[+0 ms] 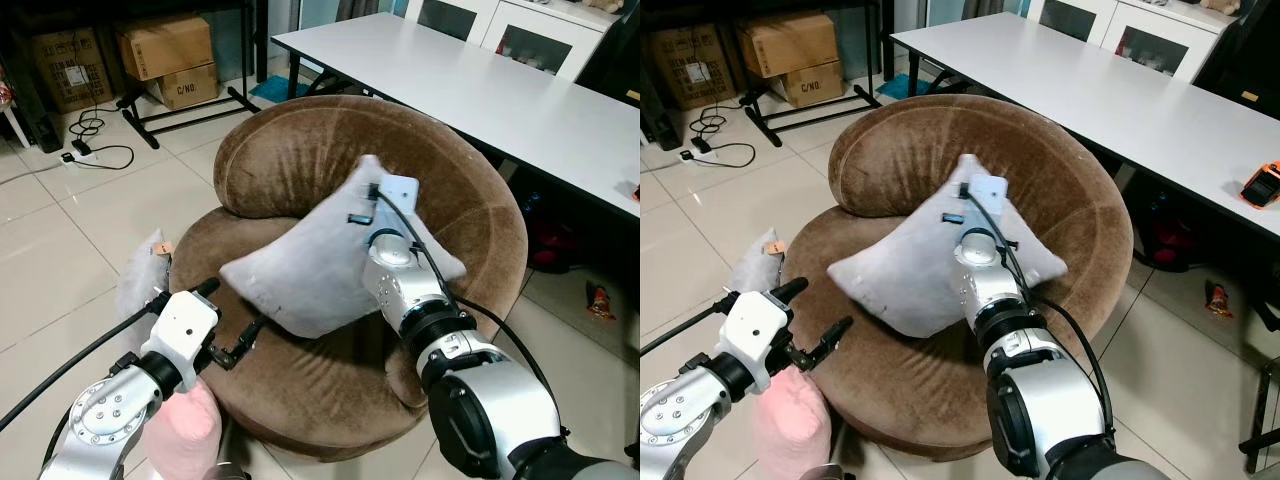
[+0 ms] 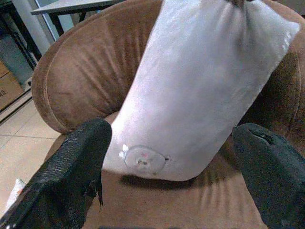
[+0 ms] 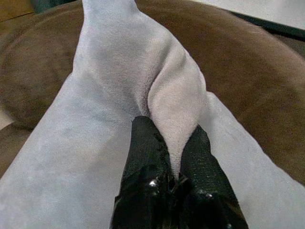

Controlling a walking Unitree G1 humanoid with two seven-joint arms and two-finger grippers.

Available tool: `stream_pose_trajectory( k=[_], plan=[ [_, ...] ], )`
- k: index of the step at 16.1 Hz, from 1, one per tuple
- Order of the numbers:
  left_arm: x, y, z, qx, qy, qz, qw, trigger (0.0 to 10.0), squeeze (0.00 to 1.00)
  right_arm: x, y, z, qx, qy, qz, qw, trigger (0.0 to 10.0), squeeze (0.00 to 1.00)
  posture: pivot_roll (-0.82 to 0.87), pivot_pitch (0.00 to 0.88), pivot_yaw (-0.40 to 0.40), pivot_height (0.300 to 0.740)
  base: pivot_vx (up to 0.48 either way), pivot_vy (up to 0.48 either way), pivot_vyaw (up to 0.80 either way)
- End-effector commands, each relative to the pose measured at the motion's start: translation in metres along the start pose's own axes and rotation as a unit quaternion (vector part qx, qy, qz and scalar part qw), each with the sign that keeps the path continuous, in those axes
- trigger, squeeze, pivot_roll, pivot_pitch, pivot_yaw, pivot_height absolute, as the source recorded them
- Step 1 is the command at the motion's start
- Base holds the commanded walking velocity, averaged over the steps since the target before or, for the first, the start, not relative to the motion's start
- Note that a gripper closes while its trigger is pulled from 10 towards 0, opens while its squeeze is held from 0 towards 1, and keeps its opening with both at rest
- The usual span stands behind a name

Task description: Move the pillow to the sofa from floor

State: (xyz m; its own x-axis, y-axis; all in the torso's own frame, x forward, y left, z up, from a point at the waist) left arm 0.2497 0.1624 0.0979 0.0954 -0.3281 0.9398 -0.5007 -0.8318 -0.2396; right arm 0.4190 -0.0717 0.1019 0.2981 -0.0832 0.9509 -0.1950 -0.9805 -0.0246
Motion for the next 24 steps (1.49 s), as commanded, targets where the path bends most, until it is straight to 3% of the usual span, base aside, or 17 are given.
stream_pose_trajectory(
  k=[1, 4, 8, 9, 10, 16, 17, 18, 19, 21, 22, 23, 24],
  plan=[
    [0.005, 0.004, 0.001, -0.01, 0.004, 0.005, 1.0, 10.0, 0.0, 0.016, -0.007, -0.002, -0.011, 0.02, 0.017, 1.0, 10.0, 0.0, 0.1, 0.014, -0.135, 0.74, 0.0, 0.0, 0.0],
    [0.005, 0.004, 0.001, -0.012, 0.004, 0.006, 1.0, 10.0, 0.0, 0.028, -0.008, -0.003, -0.025, 0.042, 0.021, 0.999, 10.0, 0.0, 0.1, 0.013, -0.136, 0.74, 0.0, 0.0, 0.0],
    [0.006, 0.006, 0.002, -0.016, 0.006, 0.006, 1.0, 10.0, 0.0, 0.018, -0.02, -0.006, -0.011, 0.029, -0.007, 0.999, 10.0, 0.0, 0.09, 0.013, -0.139, 0.74, 0.0, 0.0, 0.0],
    [0.006, 0.006, 0.002, -0.017, 0.007, 0.006, 1.0, 10.0, 0.0, 0.015, -0.02, -0.006, -0.011, 0.02, 0.006, 1.0, 10.0, 0.39, 0.09, 0.013, -0.141, 0.74, 0.0, 0.0, 0.0],
    [0.008, 0.008, 0.002, -0.022, 0.012, 0.004, 1.0, 10.0, 0.0, 0.013, -0.017, -0.006, -0.023, 0.009, 0.023, 0.999, 10.0, 1.0, 0.1, 0.012, -0.144, 0.74, 0.0, 0.0, 0.0],
    [0.016, 0.024, 0.002, -0.083, 0.033, -0.015, 0.996, 10.0, 0.0, 0.018, -0.006, -0.002, -0.044, 0.013, 0.052, 0.998, 10.0, 1.0, 0.09, 0.0, -0.141, 0.74, 0.0, 0.0, 0.0],
    [0.018, 0.027, 0.003, -0.098, 0.037, -0.02, 0.994, 10.0, 0.0, 0.024, -0.004, -0.002, -0.044, 0.033, 0.049, 0.997, 10.0, 1.0, 0.09, 0.0, -0.135, 0.74, 0.0, 0.0, 0.0],
    [0.02, 0.029, 0.004, -0.107, 0.039, -0.022, 0.993, 10.0, 0.0, 0.034, -0.005, -0.001, -0.026, 0.062, 0.052, 0.996, 10.0, 1.0, 0.09, 0.0, -0.13, 0.74, 0.0, 0.0, 0.0],
    [0.021, 0.028, 0.005, -0.109, 0.042, -0.021, 0.993, 10.0, 0.0, 0.041, -0.007, 0.0, 0.012, 0.079, 0.087, 0.993, 10.0, 1.0, 0.08, 0.0, -0.128, 0.74, 0.0, 0.0, 0.0],
    [0.022, 0.026, 0.007, -0.101, 0.046, -0.022, 0.994, 10.0, 0.0, 0.048, 0.007, 0.003, 0.006, 0.099, 0.112, 0.989, 10.0, 1.0, 0.08, 0.0, -0.125, 0.74, 0.0, 0.0, 0.0],
    [0.022, 0.02, 0.01, -0.07, 0.054, -0.033, 0.996, 10.0, 0.0, 0.051, 0.025, 0.005, 0.006, 0.114, 0.146, 0.983, 10.0, 0.97, 0.07, 0.0, -0.118, 0.74, 0.0, 0.0, 0.0],
    [0.022, 0.017, 0.012, -0.047, 0.058, -0.04, 0.996, 10.0, 0.0, 0.056, 0.037, 0.004, 0.007, 0.139, 0.139, 0.98, 10.0, 0.0, 0.07, 0.0, -0.115, 0.74, 0.0, 0.0, 0.0],
    [0.022, 0.011, 0.014, -0.008, 0.064, -0.054, 0.996, 10.0, 0.0, 0.061, 0.053, -0.001, 0.021, 0.178, 0.13, 0.975, 10.0, 0.0, 0.07, 0.0, -0.113, 0.74, 0.0, 0.0, 0.0]
  ],
)
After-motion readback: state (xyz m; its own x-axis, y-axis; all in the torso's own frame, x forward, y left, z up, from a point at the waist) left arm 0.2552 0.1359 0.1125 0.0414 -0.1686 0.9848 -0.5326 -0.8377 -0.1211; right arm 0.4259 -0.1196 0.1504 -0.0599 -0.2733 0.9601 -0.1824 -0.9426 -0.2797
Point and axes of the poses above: a point about 5 cm out from each wrist's last joint towards the gripper, its own z axis pointing out of the wrist towards the gripper, its own x axis along the axis of the wrist's last joint, y = z × x, the point moved 5 cm from there along z, pointing out of the wrist towards the gripper, and after that the axes turned 2 degrees about -z, right-handed, at the moved point
